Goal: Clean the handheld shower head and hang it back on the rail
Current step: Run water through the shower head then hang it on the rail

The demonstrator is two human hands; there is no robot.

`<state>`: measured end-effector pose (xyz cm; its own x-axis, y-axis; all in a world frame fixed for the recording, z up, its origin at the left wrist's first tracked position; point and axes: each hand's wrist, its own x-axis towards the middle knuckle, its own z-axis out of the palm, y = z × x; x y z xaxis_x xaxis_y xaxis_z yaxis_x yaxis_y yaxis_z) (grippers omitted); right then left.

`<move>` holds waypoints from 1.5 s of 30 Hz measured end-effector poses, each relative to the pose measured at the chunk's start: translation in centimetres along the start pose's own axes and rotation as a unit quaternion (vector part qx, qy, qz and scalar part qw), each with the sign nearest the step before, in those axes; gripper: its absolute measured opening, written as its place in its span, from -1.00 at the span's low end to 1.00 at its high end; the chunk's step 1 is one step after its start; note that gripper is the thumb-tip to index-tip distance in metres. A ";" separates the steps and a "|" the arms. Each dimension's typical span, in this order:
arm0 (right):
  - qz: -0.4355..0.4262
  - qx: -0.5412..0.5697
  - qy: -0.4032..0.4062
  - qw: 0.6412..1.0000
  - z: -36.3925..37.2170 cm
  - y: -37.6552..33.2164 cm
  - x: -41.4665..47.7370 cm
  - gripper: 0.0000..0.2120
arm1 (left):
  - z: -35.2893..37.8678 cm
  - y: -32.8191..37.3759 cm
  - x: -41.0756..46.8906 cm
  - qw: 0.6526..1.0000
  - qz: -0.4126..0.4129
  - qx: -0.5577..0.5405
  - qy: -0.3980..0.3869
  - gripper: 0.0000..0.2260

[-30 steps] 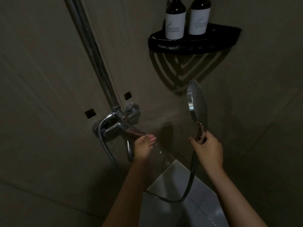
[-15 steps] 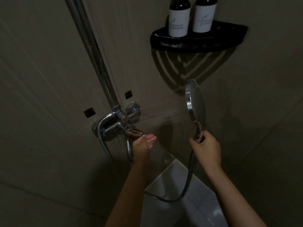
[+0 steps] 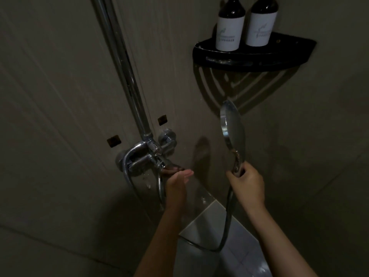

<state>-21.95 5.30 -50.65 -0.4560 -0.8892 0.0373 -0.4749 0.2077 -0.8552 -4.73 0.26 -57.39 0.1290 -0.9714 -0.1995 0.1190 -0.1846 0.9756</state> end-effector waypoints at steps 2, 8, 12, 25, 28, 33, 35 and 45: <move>-0.004 -0.001 -0.007 1.000 0.6 -0.4 0.3 -0.80 | -0.3 -1.5 0.7 0.997 0.028 0.063 -0.024 -0.83; -0.027 -0.022 -0.034 0.999 1.9 -1.4 0.8 -0.82 | 0.5 -0.6 -0.3 0.995 0.067 0.064 0.033 -0.84; -0.032 -0.029 -0.030 0.999 2.4 -1.8 1.2 -0.80 | 0.7 0.2 -0.8 0.996 0.066 0.051 0.034 -0.87; -0.039 -0.009 -0.097 0.995 1.1 -1.5 0.8 -0.93 | -0.5 1.2 -0.1 0.987 -0.023 0.118 -0.107 -0.76; -0.063 -0.009 -0.096 0.993 1.0 -2.1 0.5 -0.88 | -0.4 3.5 -1.6 0.956 -0.049 0.181 -0.227 -0.68; -0.092 -0.026 -0.106 0.990 0.9 -3.3 -0.1 -0.76 | 0.9 6.2 -3.3 0.927 -0.029 0.192 -0.320 -0.67; -0.106 -0.033 -0.107 0.988 0.6 -4.0 -0.1 -0.75 | 1.4 7.0 -3.5 0.925 -0.018 0.167 -0.341 -0.69; -0.189 0.051 -0.163 0.967 -2.4 -9.9 2.3 -0.79 | 2.2 13.8 -4.2 0.929 0.074 0.159 -0.325 -0.76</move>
<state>-20.08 2.18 -40.89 0.0047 -0.9786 0.2056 -0.4769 -0.1829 -0.8597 -5.79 1.43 -42.91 -0.5127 -0.8561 -0.0651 -0.1632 0.0227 0.9863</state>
